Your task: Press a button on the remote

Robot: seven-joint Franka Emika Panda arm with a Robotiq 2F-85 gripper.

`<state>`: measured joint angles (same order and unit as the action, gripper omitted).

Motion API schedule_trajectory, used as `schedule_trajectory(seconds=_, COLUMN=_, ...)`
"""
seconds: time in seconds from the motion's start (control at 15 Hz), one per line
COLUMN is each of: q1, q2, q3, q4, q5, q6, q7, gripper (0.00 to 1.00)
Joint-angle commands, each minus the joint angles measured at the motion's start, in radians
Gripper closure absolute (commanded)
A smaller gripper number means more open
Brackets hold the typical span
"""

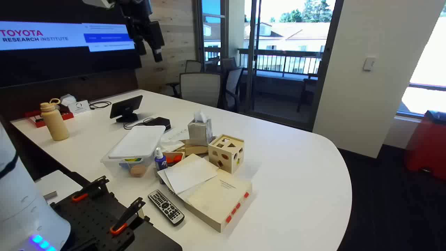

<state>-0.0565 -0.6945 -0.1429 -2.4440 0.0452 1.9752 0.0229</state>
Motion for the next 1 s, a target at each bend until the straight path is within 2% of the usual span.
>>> schedule_trajectory(seconds=0.0, q1=-0.017, q2=0.002, q3=0.013, q4=0.002, q5=0.011, q6=-0.002, q7=-0.01, gripper=0.0)
schedule_trajectory(seconds=0.53, q1=-0.024, q2=0.004, q3=0.024, q4=-0.01, q5=0.003, q6=0.014, q7=0.008, gripper=0.0)
schedule_trajectory(seconds=0.67, q1=-0.048, q2=0.003, q3=0.05, q4=-0.06, q5=-0.012, q6=0.083, q7=0.065, gripper=0.0)
schedule_trajectory(seconds=0.93, q1=-0.124, q2=0.017, q3=0.091, q4=-0.216, q5=-0.039, q6=0.304, q7=0.203, gripper=0.0)
